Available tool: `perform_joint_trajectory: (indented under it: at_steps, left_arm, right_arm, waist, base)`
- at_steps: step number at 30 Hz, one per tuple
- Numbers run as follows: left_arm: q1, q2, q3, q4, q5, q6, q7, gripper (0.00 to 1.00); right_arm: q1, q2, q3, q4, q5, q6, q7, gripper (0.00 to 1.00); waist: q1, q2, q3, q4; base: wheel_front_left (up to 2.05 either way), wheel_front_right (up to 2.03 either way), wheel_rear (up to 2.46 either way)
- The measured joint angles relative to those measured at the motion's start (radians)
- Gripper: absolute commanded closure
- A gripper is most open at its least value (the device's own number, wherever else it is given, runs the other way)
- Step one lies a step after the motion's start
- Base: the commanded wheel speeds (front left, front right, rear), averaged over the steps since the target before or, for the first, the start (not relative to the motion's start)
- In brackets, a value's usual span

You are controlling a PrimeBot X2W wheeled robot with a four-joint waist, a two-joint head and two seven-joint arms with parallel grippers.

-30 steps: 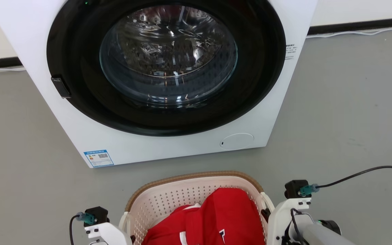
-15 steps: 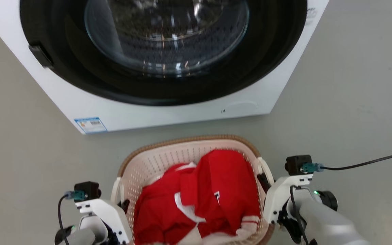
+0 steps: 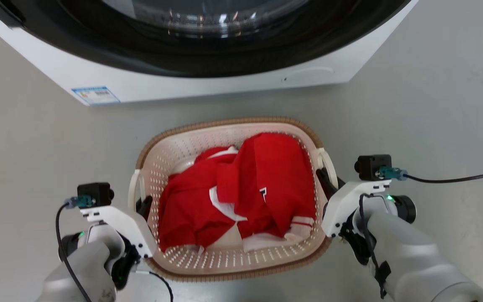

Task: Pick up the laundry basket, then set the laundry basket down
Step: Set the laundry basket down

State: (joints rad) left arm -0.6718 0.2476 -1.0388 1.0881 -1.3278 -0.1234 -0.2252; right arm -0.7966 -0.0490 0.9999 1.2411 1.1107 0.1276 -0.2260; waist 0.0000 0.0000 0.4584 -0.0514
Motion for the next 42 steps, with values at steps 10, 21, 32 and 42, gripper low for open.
perform_joint_trajectory:
  at_steps: [10,21,32,42]
  left_arm:
    - [-0.069,0.021,0.029,-0.031,0.028,0.000,-0.020,1.00]
    - [-0.107,0.036,0.180,-0.084,0.164,0.000,-0.021,1.00]
    - [-0.108,0.018,0.280,-0.102,0.261,0.000,-0.021,1.00]
    - [-0.110,0.014,0.328,-0.124,0.312,0.000,-0.021,1.00]
  right_arm:
    - [-0.074,0.001,-0.058,-0.003,-0.020,0.001,-0.021,1.00]
    - [-0.117,0.002,-0.248,-0.037,-0.201,0.002,-0.022,1.00]
    - [-0.108,-0.002,-0.395,-0.076,-0.355,0.002,-0.022,1.00]
    - [-0.101,-0.002,-0.477,-0.103,-0.420,0.002,-0.022,1.00]
  waist:
    - [-0.0001,0.0000,0.139,0.004]
    - [0.0000,0.0000,0.246,0.008]
    - [0.0000,0.0000,0.317,0.016]
    - [0.0000,0.0000,0.344,0.012]
  base:
    - [0.00,0.00,0.00]
    - [0.00,0.00,0.00]
    - [0.00,0.00,0.00]
    - [0.00,0.00,0.00]
